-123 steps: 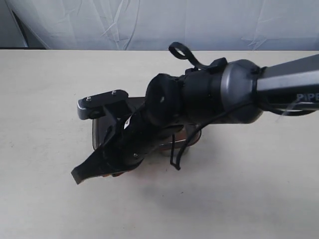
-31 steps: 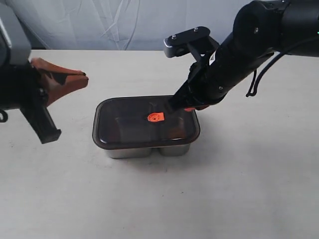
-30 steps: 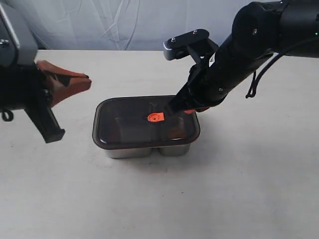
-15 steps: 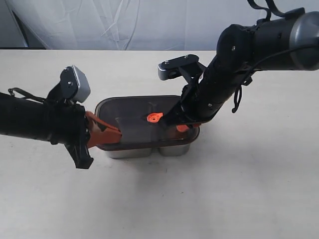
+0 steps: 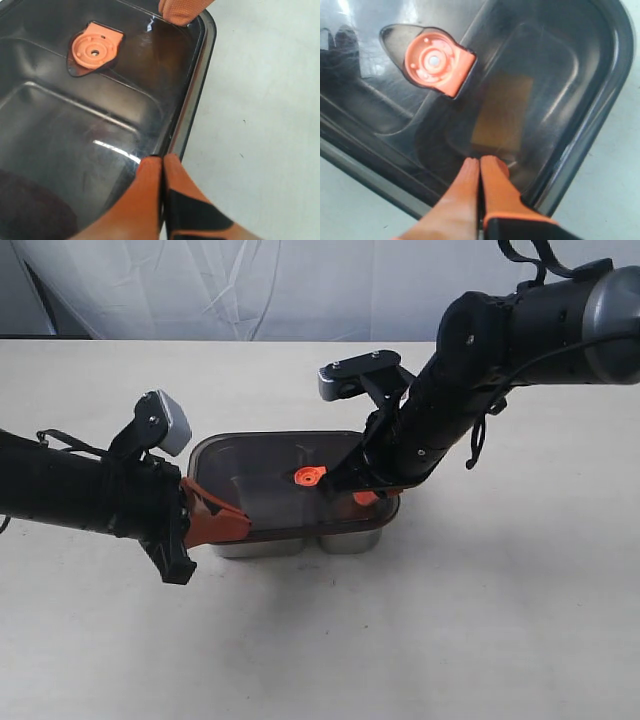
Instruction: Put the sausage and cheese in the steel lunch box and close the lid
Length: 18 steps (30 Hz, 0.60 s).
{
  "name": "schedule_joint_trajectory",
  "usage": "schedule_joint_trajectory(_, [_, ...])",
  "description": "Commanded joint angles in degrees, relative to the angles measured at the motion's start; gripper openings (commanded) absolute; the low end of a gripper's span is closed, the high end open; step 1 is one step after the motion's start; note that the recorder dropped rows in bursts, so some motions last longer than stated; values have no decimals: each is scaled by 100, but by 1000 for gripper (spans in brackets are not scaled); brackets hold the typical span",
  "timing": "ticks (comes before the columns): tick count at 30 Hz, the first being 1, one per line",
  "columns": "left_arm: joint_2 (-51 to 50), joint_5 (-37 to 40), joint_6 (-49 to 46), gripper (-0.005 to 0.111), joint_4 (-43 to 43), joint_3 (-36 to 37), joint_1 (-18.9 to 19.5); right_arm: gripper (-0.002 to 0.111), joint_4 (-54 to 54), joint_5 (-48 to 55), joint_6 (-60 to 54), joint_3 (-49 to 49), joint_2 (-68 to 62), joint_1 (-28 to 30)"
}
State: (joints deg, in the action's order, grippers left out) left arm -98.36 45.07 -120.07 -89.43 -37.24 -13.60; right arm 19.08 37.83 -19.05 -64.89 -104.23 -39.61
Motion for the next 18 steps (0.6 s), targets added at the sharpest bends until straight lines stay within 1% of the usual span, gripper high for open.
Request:
schedule_joint_trajectory(1, [-92, -524, -29, 0, 58, 1, -21, -1, -31, -13, -36, 186, -145, 19])
schedule_joint_trajectory(4, [-92, -684, 176, 0, 78, 1, -21, -1, 59, -13, -53, 186, -220, 19])
schedule_joint_trajectory(8, [-92, -937, 470, 0, 388, 1, -21, -1, 102, 10, -53, 186, -422, 19])
schedule_joint_trajectory(10, [-92, -1019, 576, 0, 399, 1, -21, -1, 131, 10, -53, 186, -515, 19])
schedule_joint_trajectory(18, [-92, -1067, 610, 0, 388, 1, -21, -1, 188, -82, -53, 186, -553, 19])
